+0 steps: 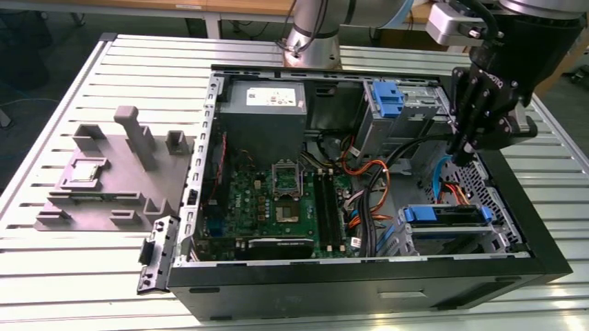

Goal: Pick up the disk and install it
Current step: 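Insert the second disk wire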

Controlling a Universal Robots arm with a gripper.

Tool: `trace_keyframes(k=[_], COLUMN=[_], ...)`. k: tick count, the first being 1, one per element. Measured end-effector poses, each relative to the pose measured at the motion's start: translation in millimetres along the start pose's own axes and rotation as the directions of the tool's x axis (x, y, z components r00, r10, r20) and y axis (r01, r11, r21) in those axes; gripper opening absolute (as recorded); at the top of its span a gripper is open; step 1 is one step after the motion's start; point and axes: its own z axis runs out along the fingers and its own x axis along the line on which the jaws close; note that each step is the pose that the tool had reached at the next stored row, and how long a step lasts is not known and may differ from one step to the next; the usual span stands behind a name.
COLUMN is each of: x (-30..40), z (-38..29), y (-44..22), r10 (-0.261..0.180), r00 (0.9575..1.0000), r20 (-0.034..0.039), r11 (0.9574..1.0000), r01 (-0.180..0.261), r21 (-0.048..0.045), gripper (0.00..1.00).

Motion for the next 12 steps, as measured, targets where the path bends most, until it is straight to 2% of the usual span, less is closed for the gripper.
trace_keyframes(k=[4, 5, 6, 7, 8, 10, 11, 12], x=[-0.1, -0.1, -0.1, -0.1, -0.2, -0.2, -0.2, -0.3], z=[0.6, 0.7, 0.8, 0.8, 0.8, 1.0, 1.4, 1.9], y=[-0.4, -0.5, -0.5, -0.5, -0.6, -0.5, -0.5, -0.5], r10=[0.001, 0.001, 0.0, 0.0, -0.001, -0.002, -0.002, -0.003], r00=[1.0, 1.0, 0.9999, 0.9998, 0.9995, 0.9979, 0.997, 0.9966], r20=[-0.0039, -0.006, -0.0103, -0.0183, -0.0313, -0.0646, -0.0774, -0.0824], r11=[1.0, 1.0, 1.0, 1.0, 1.0, 1.0, 1.0, 1.0], r01=[-0.001, -0.001, 0.0, 0.0, 0.001, 0.002, 0.003, 0.003], r21=[-0.0001, 0.0001, 0.0002, 0.0005, 0.001, 0.0022, 0.0026, 0.0027], gripper=[0.23, 0.16, 0.16, 0.11, 0.11, 0.11, 0.11, 0.11])
